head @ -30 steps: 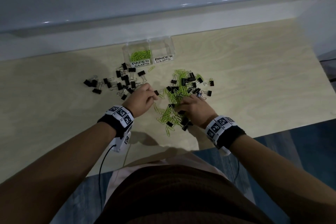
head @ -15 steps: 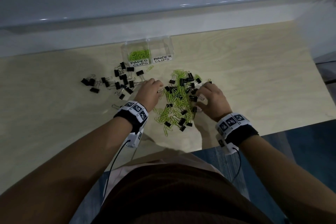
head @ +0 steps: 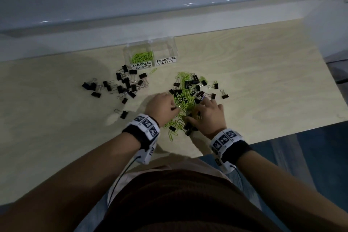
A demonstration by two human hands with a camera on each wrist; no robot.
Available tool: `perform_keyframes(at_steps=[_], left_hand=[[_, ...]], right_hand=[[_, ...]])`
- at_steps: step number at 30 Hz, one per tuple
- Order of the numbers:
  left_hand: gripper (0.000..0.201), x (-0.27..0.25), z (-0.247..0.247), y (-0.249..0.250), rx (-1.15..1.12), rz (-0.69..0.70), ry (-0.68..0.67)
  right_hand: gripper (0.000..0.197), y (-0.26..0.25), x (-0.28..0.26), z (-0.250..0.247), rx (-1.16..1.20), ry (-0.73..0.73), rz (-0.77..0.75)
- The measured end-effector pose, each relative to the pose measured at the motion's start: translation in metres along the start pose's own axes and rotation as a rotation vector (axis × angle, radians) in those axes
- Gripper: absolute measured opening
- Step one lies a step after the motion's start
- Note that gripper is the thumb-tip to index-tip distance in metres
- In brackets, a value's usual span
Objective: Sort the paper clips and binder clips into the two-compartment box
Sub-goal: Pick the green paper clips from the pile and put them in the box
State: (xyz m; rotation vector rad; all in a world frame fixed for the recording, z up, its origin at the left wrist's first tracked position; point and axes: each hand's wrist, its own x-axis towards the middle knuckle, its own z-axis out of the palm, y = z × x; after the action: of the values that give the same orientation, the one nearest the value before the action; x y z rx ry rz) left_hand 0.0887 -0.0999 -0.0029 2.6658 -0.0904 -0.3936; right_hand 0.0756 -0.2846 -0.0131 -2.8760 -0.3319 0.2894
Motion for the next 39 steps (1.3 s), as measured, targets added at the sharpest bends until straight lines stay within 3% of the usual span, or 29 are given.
perform_keyframes(at_steps=[6, 10, 12, 17, 21, 24, 26, 30, 32, 35, 39], left_hand=[[0.027, 0.005, 0.007, 0.014, 0.052, -0.08, -0.028], [0.013, 0.003, 0.005, 0.006, -0.233, -0.163, -0.014], [0.01, 0.0, 0.001, 0.001, -0.353, -0.132, 0.0], [0.022, 0.0, -0.02, -0.026, -0.611, -0.038, 0.174], [0.021, 0.009, -0.032, -0.063, -0.52, -0.056, 0.389], [0.023, 0.007, -0.036, -0.08, -0.281, -0.017, 0.416], [0.025, -0.001, -0.033, -0.073, -0.206, 0.077, 0.351], [0.029, -0.028, -0.012, -0.039, -0.062, 0.325, -0.04], [0.034, -0.034, 0.003, -0.03, 0.017, 0.444, -0.168], [0.035, -0.034, 0.017, -0.026, 0.064, 0.493, -0.204], [0.018, -0.032, 0.018, -0.028, 0.158, 0.564, -0.128]], right_hand=[[0.035, -0.01, 0.005, 0.005, -0.022, -0.092, 0.066], [0.033, -0.008, 0.005, 0.0, 0.135, -0.125, 0.082], [0.034, -0.002, 0.007, -0.006, 0.275, -0.137, 0.124], [0.019, 0.032, 0.02, -0.025, 0.478, 0.043, 0.285], [0.022, 0.058, 0.025, -0.035, 0.359, 0.069, 0.314], [0.021, 0.059, 0.016, -0.032, 0.21, 0.062, 0.241], [0.018, 0.052, 0.007, -0.026, 0.163, 0.055, 0.166], [0.021, 0.04, -0.002, -0.01, 0.062, -0.043, 0.086], [0.024, 0.037, -0.002, -0.007, 0.03, -0.065, 0.078], [0.024, 0.035, -0.001, -0.006, 0.019, -0.069, 0.074], [0.026, 0.038, 0.001, -0.01, 0.06, -0.051, 0.104]])
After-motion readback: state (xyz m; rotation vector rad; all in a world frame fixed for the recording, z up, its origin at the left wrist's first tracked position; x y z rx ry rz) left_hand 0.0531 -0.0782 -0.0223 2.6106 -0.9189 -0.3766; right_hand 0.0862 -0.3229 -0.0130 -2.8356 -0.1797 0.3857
